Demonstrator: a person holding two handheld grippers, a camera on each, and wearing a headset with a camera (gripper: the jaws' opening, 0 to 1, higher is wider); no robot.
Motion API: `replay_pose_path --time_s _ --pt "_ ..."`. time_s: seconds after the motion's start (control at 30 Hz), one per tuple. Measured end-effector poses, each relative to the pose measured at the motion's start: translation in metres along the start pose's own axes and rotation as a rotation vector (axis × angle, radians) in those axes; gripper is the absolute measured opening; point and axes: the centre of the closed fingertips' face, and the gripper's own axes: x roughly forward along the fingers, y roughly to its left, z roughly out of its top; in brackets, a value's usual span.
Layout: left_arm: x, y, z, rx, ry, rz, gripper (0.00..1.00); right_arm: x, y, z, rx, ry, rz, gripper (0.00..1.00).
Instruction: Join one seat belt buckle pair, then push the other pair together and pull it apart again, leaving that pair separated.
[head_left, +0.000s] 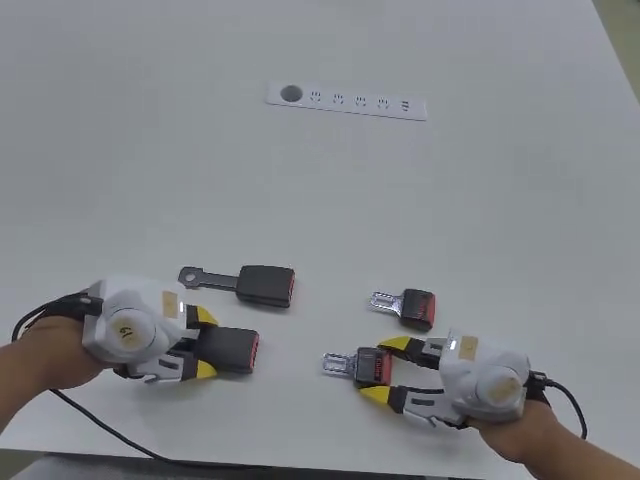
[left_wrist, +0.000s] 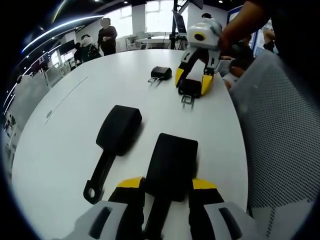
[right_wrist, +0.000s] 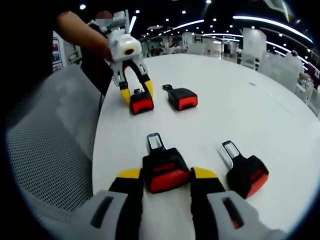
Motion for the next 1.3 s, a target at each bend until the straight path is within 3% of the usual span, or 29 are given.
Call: replay_pose_path --time_s 0.37,0.67,1.3 --pt "0.000 0.000 -0.001 0.000 -0.002 -0.005 0.35 0.031 0.018 0.029 -0.025 -0.039 0.031 0.36" --pt "-0.001 0.000 -0.001 -0.001 0.000 -0.006 0.35 0.053 0.024 0.045 -0.016 -0.060 0.032 0.36" --pt "0.000 0.000 0.000 0.032 0.029 -0.017 0.35 0.071 0.031 0.057 -0.032 -0.040 0.056 0.36"
